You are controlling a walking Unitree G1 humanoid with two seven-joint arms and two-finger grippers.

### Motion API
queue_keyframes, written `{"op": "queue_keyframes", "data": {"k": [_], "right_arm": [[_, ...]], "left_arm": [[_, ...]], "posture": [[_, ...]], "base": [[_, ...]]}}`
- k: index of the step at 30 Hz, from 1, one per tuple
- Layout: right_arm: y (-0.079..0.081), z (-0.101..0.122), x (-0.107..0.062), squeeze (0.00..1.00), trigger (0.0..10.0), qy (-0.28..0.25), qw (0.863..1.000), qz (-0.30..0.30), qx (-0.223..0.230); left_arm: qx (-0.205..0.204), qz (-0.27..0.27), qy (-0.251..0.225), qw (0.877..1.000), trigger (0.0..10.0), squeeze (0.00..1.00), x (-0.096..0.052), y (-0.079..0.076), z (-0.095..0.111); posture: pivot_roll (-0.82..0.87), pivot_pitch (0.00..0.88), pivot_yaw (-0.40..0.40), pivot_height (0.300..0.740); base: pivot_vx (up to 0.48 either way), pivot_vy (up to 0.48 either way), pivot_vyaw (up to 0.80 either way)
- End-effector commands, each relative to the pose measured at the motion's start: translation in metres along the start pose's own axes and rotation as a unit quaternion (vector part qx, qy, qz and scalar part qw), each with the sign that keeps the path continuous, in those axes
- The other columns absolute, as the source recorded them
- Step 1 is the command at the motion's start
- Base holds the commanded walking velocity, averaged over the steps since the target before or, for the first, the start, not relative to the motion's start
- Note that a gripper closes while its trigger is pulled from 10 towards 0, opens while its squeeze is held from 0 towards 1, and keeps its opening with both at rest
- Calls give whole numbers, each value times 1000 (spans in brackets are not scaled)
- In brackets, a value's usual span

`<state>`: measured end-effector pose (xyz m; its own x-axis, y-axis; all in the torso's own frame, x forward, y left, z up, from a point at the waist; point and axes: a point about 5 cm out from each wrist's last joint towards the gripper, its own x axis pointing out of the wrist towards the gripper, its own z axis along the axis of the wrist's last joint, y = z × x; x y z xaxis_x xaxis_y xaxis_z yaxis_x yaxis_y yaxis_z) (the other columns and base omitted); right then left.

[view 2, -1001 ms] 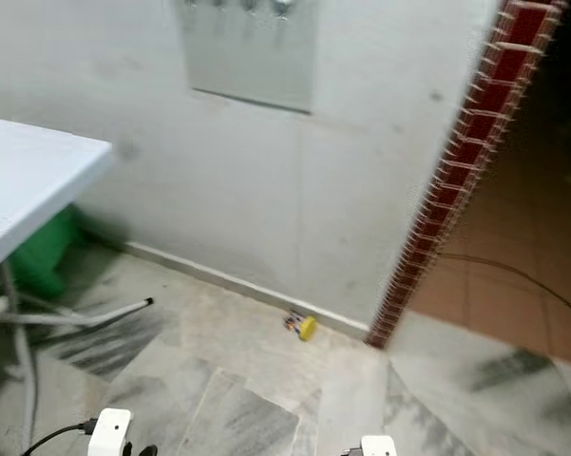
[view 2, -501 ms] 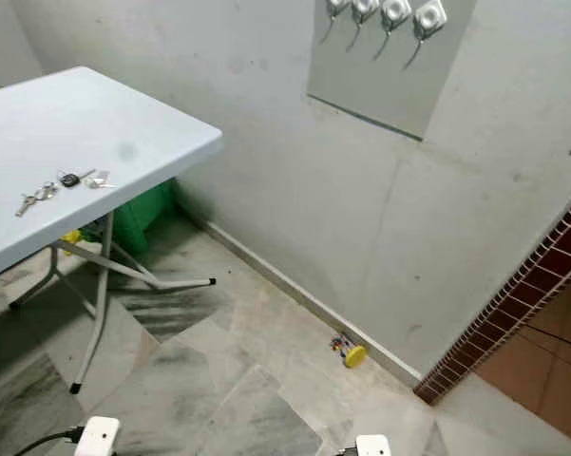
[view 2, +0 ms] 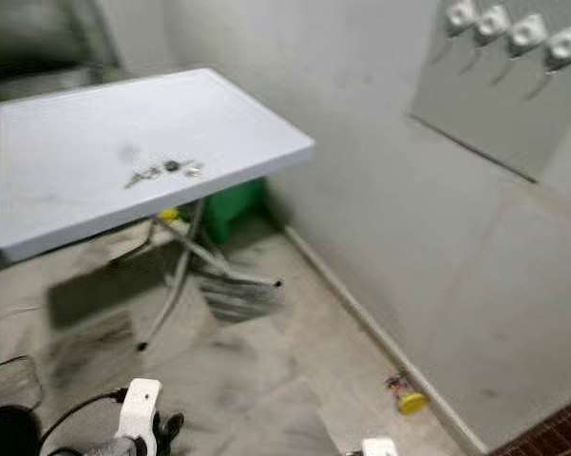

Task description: Hang keys on a hook

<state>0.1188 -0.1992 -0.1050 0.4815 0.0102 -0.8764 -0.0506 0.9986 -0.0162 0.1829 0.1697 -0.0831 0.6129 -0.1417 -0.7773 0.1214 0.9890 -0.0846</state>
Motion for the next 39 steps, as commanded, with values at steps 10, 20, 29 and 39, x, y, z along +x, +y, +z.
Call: {"op": "queue_keyframes", "data": {"k": [10,20,29,39], "right_arm": [[4,0,1,1000,10000,4,1000,4,-7],[-1,41,4,0,10000,-91,996,10,3],[-6,124,0,0,10000,-246,969,6,-17],[-1,202,-28,0,10000,-424,905,-10,-18]], "left_arm": [[6,4,5,1000,10000,0,0,3,0],[18,-13,-87,996,10000,0,8,-6,49],[15,-44,-231,972,10000,0,6,-14,130],[-5,-67,-379,923,10000,0,-18,-2,200]], "posture": [[-137,0,-13,740],[-144,0,-10,740],[-145,0,-1,740],[-145,0,10,740]], "base": [[0,0,800],[0,0,320],[0,0,0],[0,0,0]]}}
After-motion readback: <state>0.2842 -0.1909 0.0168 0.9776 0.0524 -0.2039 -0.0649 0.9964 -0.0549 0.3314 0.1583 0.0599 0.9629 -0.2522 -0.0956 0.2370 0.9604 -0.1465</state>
